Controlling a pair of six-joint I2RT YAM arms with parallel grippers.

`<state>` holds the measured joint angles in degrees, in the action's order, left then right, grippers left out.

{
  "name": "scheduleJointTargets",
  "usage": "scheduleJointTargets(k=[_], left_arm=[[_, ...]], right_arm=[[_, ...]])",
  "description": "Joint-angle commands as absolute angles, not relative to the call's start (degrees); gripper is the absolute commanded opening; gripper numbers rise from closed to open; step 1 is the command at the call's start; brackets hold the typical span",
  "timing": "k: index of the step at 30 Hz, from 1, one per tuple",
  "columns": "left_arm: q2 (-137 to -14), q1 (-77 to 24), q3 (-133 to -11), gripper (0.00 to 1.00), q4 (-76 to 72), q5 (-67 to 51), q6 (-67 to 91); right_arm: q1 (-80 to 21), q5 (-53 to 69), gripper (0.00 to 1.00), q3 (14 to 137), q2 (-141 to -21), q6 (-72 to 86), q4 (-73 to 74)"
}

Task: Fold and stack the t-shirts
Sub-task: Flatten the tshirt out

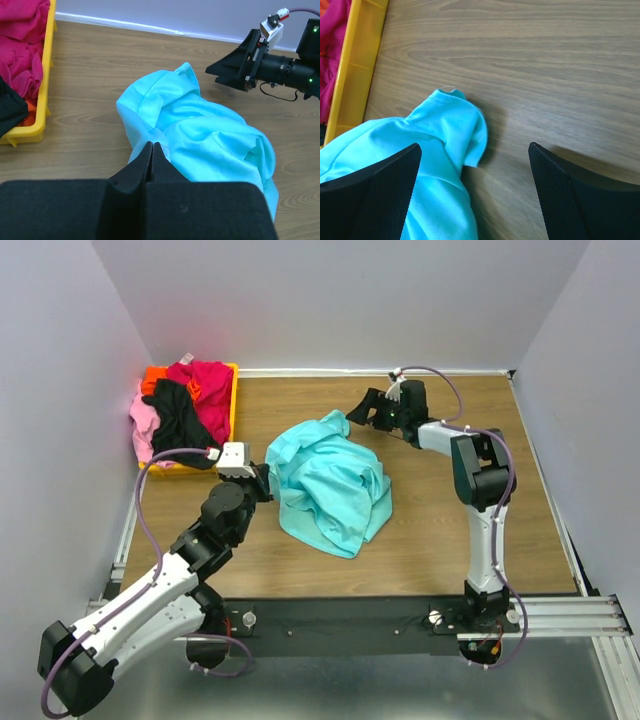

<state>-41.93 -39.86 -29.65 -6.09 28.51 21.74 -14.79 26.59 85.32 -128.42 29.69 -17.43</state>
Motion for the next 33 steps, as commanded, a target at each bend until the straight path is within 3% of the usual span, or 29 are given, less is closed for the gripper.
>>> scheduleJointTargets(k=[1,16,19,21,22,24,25,26,27,33], left_arm=[[-43.15,-39.64,-29.00,0.00,-5.97,29.18,22.41],[-43.51,-39.64,-27.77,0.00,-7.65,25.58,22.41],[-43.42,-39.55,-27.51,0.00,-7.73,25.31,22.32],[-43.33,-39.64,-27.34,0.00,-7.82,25.23,22.32],[-43.24,-39.64,-27.33,0.00,-8.00,25.40,22.24],[-43.33,-39.46,-26.98,0.00,-8.70,25.40,22.24],[-43.50,-39.55,-26.81,0.00,-9.05,25.40,22.15],[-43.59,-39.46,-26.46,0.00,-9.31,25.49,22.15],[-44.29,-39.46,-26.37,0.00,-10.01,25.58,22.06],[-47.89,-39.38,-26.45,0.00,-12.91,30.93,22.15]], right_arm=[[-17.22,28.57,0.94,88.15,-131.13,29.97,-16.61],[-21.97,22.94,0.94,104.49,-141.76,29.71,-10.38],[-22.76,22.15,0.90,108.79,-144.48,29.97,-8.44],[-23.11,22.15,0.81,110.38,-145.72,30.32,-7.30],[-23.12,22.50,0.67,111.43,-146.51,30.32,-6.95],[-23.12,22.76,0.55,111.62,-146.69,30.76,-6.77],[-23.20,22.94,0.34,111.62,-146.60,30.76,-6.85],[-23.12,22.94,0.22,111.01,-145.82,30.76,-6.86],[-23.20,22.68,0.02,110.57,-145.11,30.59,-6.86],[-22.33,20.31,0.01,103.12,-133.02,26.73,-6.86]])
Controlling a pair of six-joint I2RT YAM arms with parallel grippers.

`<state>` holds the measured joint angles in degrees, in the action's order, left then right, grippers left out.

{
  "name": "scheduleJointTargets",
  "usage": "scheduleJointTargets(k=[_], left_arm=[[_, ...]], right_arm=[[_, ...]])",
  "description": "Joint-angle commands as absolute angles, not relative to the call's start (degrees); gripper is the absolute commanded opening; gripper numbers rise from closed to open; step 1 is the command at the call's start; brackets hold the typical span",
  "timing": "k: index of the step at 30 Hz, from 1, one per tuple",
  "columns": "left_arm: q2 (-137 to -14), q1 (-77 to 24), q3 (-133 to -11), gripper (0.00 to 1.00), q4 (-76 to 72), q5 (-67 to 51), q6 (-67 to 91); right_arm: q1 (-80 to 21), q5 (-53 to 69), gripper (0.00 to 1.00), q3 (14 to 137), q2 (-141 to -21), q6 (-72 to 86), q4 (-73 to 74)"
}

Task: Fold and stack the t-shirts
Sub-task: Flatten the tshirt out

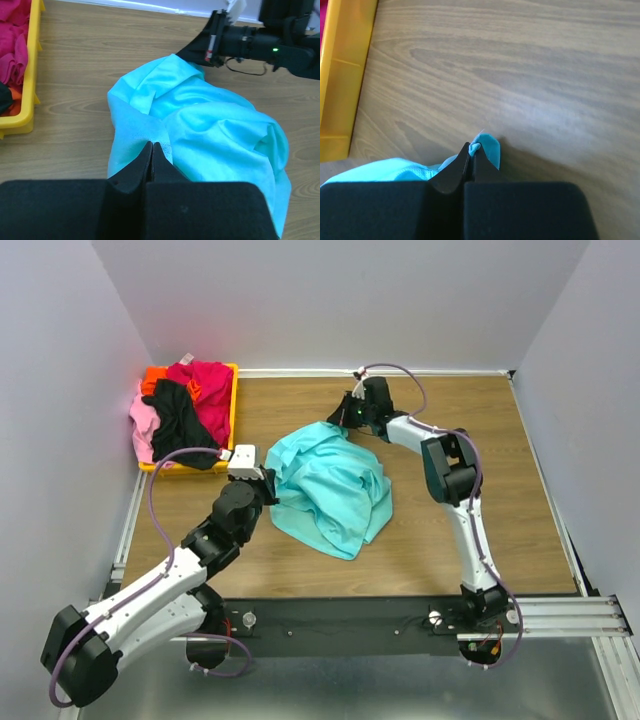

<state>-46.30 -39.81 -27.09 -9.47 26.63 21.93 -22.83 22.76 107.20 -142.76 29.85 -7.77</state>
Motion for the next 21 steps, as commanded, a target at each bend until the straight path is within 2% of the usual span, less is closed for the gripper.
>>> scheduleJointTargets(k=[1,7,14,18,21], left_arm=[[-48.25,-39.29,-26.72,0.00,-13.35,31.81,21.89],[-49.66,-37.36,-29.96,0.00,-14.32,34.89,18.73],[-49.66,-27.80,-36.54,0.00,-19.42,29.02,11.18],[-49.22,-25.05,-40.95,0.00,-19.60,28.39,9.49],[-47.38,-24.44,-41.05,0.00,-21.35,28.65,8.35]], right_arm=[[-22.06,19.78,0.01,102.05,-130.54,26.20,-6.94],[-18.64,16.79,0.01,93.61,-113.59,22.33,-6.94],[-14.77,12.58,0.00,91.58,-98.99,19.08,-6.16],[-14.41,8.71,0.01,91.06,-90.98,16.96,-5.01],[-14.41,7.47,0.01,86.07,-83.45,16.17,-5.18]])
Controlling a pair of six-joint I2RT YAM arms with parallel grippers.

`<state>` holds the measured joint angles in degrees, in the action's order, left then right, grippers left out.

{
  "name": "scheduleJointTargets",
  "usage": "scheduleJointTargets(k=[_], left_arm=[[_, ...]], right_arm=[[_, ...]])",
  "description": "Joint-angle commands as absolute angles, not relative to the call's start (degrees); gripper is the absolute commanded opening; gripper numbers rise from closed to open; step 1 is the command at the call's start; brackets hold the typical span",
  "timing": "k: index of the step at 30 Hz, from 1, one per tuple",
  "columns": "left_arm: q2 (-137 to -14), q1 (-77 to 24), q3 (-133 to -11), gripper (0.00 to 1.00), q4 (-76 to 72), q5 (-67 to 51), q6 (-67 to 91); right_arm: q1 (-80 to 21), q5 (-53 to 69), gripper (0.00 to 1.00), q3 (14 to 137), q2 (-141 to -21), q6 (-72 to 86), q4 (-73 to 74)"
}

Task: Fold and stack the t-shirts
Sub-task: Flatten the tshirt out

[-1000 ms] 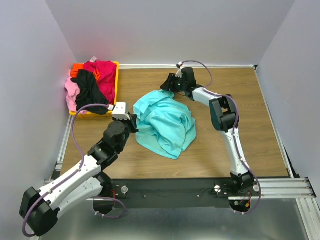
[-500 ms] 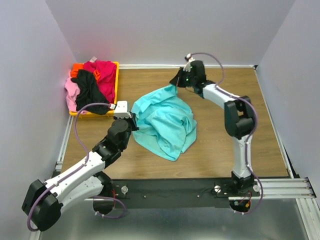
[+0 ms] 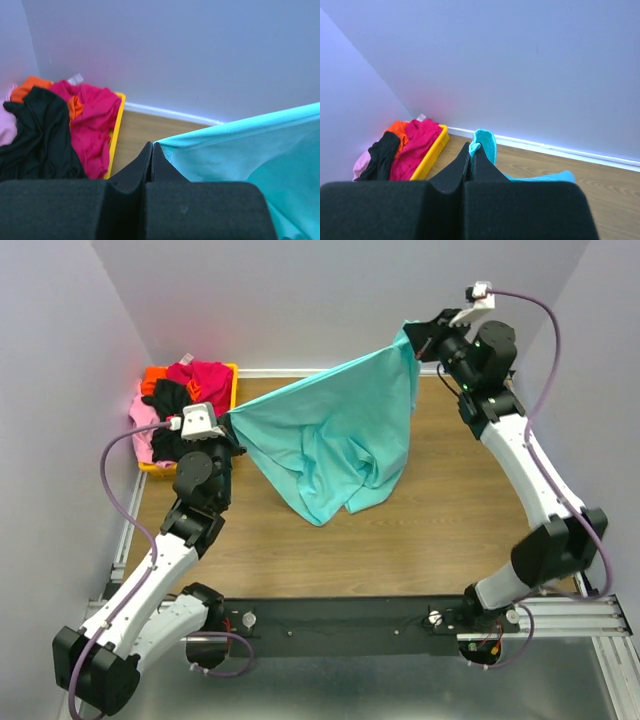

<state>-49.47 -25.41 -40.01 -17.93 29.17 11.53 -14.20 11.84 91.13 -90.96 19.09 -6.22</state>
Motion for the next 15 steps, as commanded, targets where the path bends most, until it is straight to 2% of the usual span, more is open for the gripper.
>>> scheduleJointTargets(k=[1,3,11,15], left_arm=[[-47.29,-24.26,-40.78,0.00,-21.44,28.39,8.35],[-47.55,-24.08,-39.56,0.00,-21.80,27.34,8.35],[-49.83,-23.64,-35.25,0.00,-20.22,27.60,11.42],[-50.71,-23.64,-33.93,0.00,-21.35,25.06,13.27]], right_arm=[[-14.50,7.21,0.01,84.48,-81.41,15.91,-5.19],[-14.50,7.29,0.01,80.42,-77.87,16.34,-5.10],[-15.73,14.67,0.02,50.85,-62.42,24.34,-8.43],[-16.00,11.34,0.53,45.54,-62.58,26.28,-8.97]])
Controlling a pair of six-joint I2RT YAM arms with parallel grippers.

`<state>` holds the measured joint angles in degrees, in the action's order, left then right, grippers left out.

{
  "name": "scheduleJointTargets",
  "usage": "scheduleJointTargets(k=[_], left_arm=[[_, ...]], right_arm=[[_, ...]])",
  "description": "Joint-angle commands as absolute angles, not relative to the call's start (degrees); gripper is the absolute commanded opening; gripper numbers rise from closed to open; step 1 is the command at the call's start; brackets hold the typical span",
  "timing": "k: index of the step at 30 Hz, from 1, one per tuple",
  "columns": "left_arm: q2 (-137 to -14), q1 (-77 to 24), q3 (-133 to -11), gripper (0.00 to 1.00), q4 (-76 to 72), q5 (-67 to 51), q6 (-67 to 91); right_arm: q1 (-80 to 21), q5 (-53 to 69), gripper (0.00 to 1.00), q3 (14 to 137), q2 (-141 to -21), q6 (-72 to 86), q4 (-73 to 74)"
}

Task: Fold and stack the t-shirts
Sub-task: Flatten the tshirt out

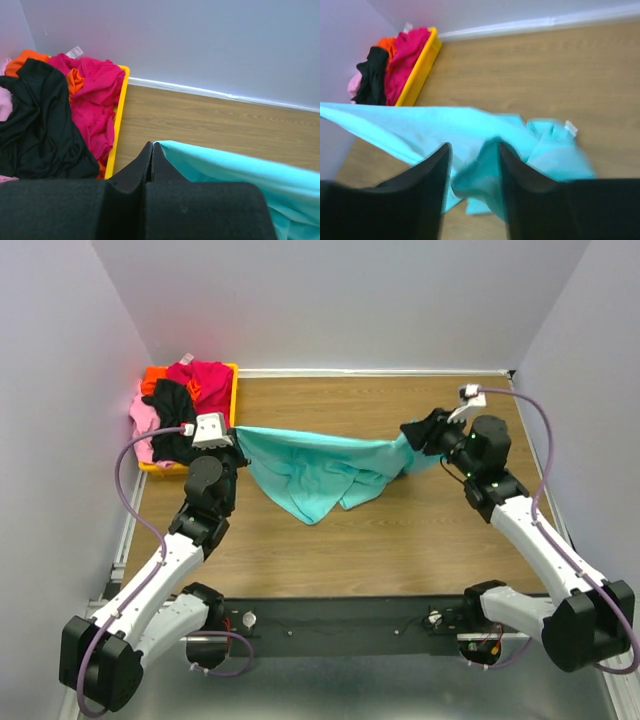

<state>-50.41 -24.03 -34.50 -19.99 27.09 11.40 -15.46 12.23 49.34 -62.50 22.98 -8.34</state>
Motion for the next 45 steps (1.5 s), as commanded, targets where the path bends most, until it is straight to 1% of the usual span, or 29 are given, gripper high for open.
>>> scheduleJointTargets(k=[1,3,5,6,12,16,21,23,27,31,37,45], left_arm=[[-51.84,-23.64,-34.01,0.00,-21.62,24.44,13.27],[-53.52,-23.64,-34.54,0.00,-21.45,24.00,13.36],[-55.62,-23.64,-34.80,0.00,-21.09,24.08,13.36],[-56.16,-23.64,-34.80,0.00,-21.70,23.82,13.36],[-59.67,-23.64,-35.33,0.00,-24.08,19.25,13.88],[-60.82,-23.73,-35.33,0.00,-24.34,18.37,13.89],[-60.38,-23.64,-35.07,0.00,-24.52,18.11,13.89],[-60.29,-23.73,-35.16,0.00,-24.61,17.67,13.97],[-60.29,-23.73,-34.81,0.00,-24.52,17.49,13.97],[-60.03,-23.64,-34.72,0.00,-24.61,17.40,13.80],[-60.99,-23.73,-35.15,0.00,-24.70,17.67,13.80],[-62.75,-23.64,-35.60,0.00,-24.87,17.05,13.71]], right_arm=[[-15.91,10.99,0.68,45.27,-62.49,26.28,-8.96],[-15.91,9.32,0.77,44.12,-62.14,26.54,-9.23],[-15.91,6.26,0.82,42.81,-62.05,26.89,-9.14],[-16.00,5.28,0.82,42.19,-62.05,27.24,-9.14],[-16.26,6.24,0.83,38.76,-63.89,30.75,-7.83],[-19.07,3.08,0.83,35.17,-64.16,32.08,-3.35],[-22.06,1.58,0.82,27.78,-59.42,37.26,1.58],[-23.20,0.80,0.82,27.07,-58.10,38.40,4.55],[-24.52,-4.91,0.82,26.90,-56.87,39.90,11.76],[-24.61,-5.45,0.82,25.93,-56.87,42.27,15.99],[-24.61,-6.42,0.81,23.91,-56.43,44.82,19.16],[-24.61,-4.22,0.78,22.59,-56.42,45.53,18.99]])
